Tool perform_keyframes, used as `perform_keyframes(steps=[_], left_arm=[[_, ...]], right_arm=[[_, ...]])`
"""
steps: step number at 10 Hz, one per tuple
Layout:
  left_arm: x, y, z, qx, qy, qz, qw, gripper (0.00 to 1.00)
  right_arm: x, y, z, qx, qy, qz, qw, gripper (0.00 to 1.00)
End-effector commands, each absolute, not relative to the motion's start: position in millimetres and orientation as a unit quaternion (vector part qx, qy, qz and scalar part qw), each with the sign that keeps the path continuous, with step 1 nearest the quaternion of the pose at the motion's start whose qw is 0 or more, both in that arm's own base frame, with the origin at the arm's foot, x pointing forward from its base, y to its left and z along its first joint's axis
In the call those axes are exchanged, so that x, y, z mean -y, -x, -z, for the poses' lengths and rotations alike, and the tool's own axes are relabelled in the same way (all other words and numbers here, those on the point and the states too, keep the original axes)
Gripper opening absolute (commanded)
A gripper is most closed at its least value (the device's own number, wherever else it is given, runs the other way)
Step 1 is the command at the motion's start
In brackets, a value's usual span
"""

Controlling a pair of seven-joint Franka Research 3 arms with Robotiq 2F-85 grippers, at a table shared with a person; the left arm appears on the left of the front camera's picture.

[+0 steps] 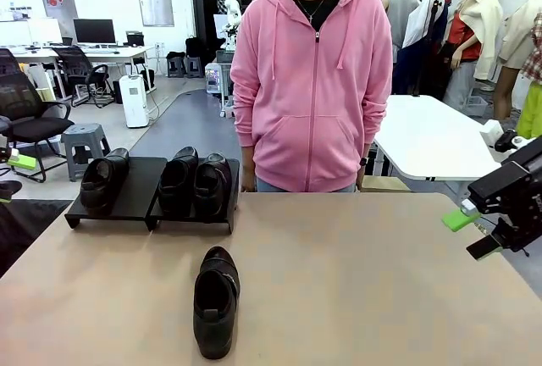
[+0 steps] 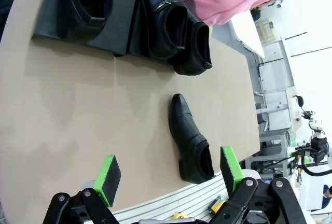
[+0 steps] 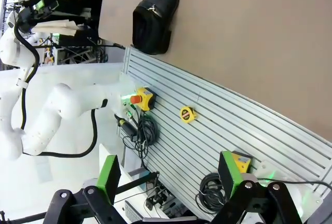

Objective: Organize the shoes by placing them on the stand.
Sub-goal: Pick up one Shoe and place it in the middle of the table, then place the Shoe from the middle of the table onto the Shoes Stand.

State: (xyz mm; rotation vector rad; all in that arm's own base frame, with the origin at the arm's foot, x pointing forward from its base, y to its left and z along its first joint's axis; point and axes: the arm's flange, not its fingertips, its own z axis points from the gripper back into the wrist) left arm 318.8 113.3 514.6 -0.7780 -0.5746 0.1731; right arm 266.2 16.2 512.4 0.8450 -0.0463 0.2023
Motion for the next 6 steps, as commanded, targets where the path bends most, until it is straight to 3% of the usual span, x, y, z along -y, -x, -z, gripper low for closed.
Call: perform_keyframes(steps=[1, 5, 6], left_arm=[[-113, -318, -514, 0.276, 0.376, -0.085, 0.881, 1.00], [-113, -319, -515, 0.276, 0.374, -0.083, 0.882, 1.00], [-64, -328, -547, 0.185, 0.282, -0.084, 0.938, 1.00]], right_arm=[[-15, -268, -513, 0.029, -0.419, -0.111, 0.901, 1.00], [-15, -268, -513, 0.029, -0.419, -0.111, 0.901, 1.00], [-15, -268, -513, 0.029, -0.419, -0.111, 0.901, 1.00]])
